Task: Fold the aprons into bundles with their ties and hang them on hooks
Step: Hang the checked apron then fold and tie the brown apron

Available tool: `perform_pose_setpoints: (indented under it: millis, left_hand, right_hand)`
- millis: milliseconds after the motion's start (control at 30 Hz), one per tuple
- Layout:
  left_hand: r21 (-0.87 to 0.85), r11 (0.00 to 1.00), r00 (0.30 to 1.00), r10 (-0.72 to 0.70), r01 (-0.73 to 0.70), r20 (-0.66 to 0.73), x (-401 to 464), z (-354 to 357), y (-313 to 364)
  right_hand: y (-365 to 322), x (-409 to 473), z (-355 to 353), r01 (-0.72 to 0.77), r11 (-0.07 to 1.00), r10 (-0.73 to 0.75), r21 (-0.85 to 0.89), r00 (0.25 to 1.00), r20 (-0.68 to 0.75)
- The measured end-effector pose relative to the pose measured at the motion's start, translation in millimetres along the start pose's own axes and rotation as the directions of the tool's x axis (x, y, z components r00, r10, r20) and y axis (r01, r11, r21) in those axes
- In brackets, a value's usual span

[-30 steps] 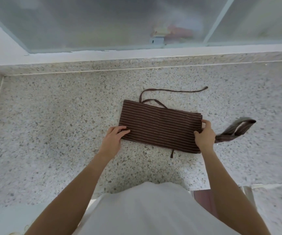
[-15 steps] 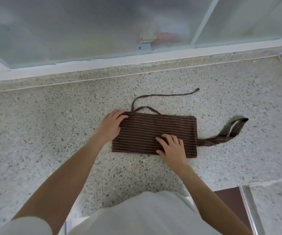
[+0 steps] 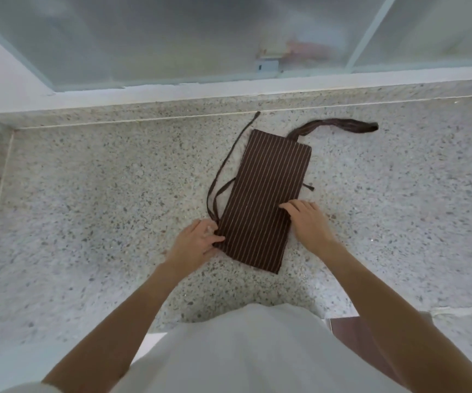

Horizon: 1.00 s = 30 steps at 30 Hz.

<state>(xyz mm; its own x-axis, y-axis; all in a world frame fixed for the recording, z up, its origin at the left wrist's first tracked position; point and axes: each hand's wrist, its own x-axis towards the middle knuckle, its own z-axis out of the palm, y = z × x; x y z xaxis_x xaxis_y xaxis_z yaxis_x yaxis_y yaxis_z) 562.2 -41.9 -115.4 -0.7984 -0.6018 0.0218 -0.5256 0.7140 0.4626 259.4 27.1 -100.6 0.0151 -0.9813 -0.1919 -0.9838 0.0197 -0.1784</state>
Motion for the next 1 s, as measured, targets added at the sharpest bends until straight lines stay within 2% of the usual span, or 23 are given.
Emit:
perform_pose_setpoints:
  millis: [100,200,267,367,400,500,600,667,800,1000]
  left_hand:
    - [0.001,0.992,0.977,0.128,-0.129,-0.170,7.3,-13.5,13.0]
    - [-0.021,0.983,0.944,0.171,-0.184,-0.281,22.1,-32.8,30.9]
    - [-0.082,0.984,0.936,0.125,-0.160,-0.329,35.1,-47.5,43.6]
    - [-0.157,0.982,0.930,0.037,-0.101,-0.367,59.7,-66.1,52.9]
    - [-0.177,0.983,0.937,-0.021,-0.044,-0.350,70.7,-71.6,52.6]
    - [-0.246,0.949,0.935,-0.256,0.195,-0.245,102.0,-75.8,37.7]
    - [-0.264,0.900,0.912,-0.390,0.347,-0.130,133.8,-66.0,17.4]
    - [-0.305,0.855,0.892,-0.451,0.418,-0.042,154.8,-57.1,7.2]
    - [-0.280,0.830,0.873,-0.482,0.482,0.073,185.3,-37.7,-6.9]
    - [-0.159,0.872,0.886,-0.455,0.463,0.085,200.5,-23.4,-27.6]
  right_hand:
    - [7.1,-11.1,4.3,-0.002,0.990,-0.004,0.141,0.999,0.037]
    - [14.3,-20.7,9.6,-0.015,0.953,-0.001,0.302,0.999,0.052]
    - [11.2,-24.6,7.8,-0.109,0.864,0.115,0.491,0.993,0.020]
    - [3.6,-26.0,0.0,-0.288,0.713,0.344,0.639,0.938,0.040]
    - [2.3,-25.4,-0.4,-0.335,0.661,0.388,0.671,0.918,0.076]
    - [0.5,-24.1,-0.7,-0.419,0.612,0.464,0.670,0.877,0.125]
    - [0.9,-16.9,0.1,-0.514,0.553,0.541,0.656,0.820,0.187]
    - [1.8,-10.2,1.2,-0.557,0.567,0.558,0.607,0.802,0.214]
    - [0.8,-4.3,5.6,-0.602,0.580,0.608,0.549,0.768,0.200]
    - [-5.2,2.3,10.5,-0.622,0.572,0.666,0.534,0.733,0.140]
